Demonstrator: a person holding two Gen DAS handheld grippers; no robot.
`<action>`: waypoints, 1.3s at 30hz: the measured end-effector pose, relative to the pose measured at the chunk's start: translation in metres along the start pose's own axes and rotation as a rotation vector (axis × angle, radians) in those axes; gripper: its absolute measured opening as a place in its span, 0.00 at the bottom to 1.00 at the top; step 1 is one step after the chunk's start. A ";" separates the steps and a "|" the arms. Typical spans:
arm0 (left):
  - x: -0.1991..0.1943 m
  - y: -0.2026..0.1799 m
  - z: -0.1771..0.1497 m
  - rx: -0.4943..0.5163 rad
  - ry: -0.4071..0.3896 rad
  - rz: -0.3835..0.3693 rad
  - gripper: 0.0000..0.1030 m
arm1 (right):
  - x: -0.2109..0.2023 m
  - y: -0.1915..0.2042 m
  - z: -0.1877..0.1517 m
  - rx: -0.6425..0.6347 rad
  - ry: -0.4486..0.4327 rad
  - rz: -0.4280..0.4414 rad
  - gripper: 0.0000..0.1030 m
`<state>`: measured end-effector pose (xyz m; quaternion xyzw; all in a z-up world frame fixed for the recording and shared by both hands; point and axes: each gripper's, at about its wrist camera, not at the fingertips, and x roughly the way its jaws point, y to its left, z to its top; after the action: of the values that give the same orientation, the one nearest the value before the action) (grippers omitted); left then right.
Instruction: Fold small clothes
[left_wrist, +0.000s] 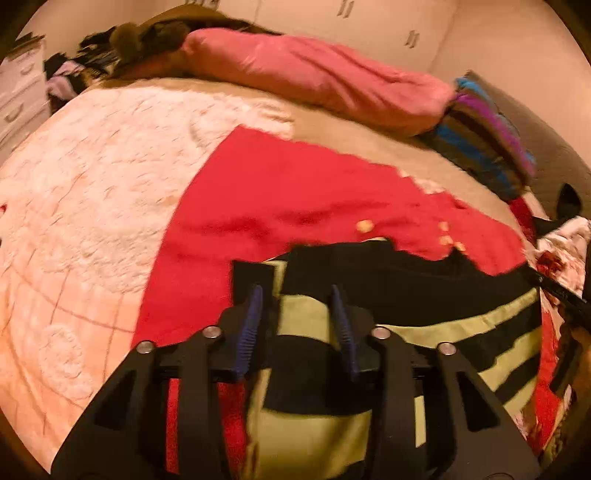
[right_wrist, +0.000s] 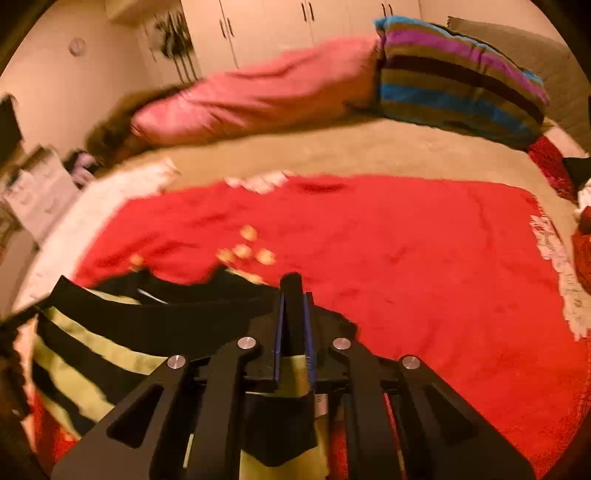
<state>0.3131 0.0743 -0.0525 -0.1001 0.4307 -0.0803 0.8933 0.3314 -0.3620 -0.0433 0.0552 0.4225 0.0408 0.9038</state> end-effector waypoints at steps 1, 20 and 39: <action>-0.003 0.005 -0.001 -0.019 -0.003 0.005 0.30 | 0.000 -0.004 -0.001 0.008 -0.008 -0.028 0.16; -0.098 0.033 -0.103 -0.100 -0.017 -0.070 0.49 | -0.087 -0.057 -0.107 0.144 0.039 0.255 0.62; -0.094 0.017 -0.124 -0.018 0.029 -0.069 0.64 | -0.088 -0.028 -0.146 0.051 0.112 0.223 0.75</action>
<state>0.1585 0.0991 -0.0612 -0.1219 0.4408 -0.1088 0.8826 0.1638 -0.3906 -0.0731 0.1224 0.4642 0.1335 0.8670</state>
